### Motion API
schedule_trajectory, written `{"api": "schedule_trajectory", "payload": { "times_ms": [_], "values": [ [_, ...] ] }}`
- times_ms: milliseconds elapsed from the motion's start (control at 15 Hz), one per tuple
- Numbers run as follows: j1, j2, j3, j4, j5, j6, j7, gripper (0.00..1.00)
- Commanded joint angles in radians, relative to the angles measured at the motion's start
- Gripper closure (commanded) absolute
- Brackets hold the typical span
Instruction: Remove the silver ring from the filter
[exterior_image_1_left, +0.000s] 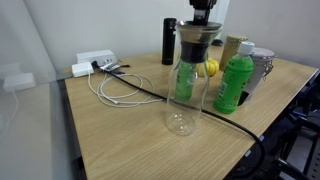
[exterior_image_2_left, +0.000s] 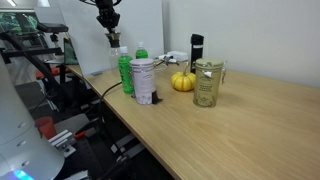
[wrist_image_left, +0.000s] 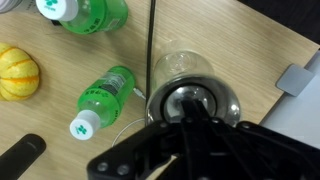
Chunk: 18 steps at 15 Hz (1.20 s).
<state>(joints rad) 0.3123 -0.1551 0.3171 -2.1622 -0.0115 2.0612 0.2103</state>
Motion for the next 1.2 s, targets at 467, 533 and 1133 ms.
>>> {"api": "schedule_trajectory", "payload": {
  "times_ms": [467, 533, 1133],
  "values": [
    [-0.013, -0.032, -0.007, -0.012, 0.012, 0.027, -0.007, 0.99],
    [-0.013, -0.036, -0.009, -0.010, 0.014, 0.028, -0.009, 0.99],
    [-0.033, -0.082, -0.003, 0.014, -0.062, 0.028, 0.020, 0.99]
  ]
}}
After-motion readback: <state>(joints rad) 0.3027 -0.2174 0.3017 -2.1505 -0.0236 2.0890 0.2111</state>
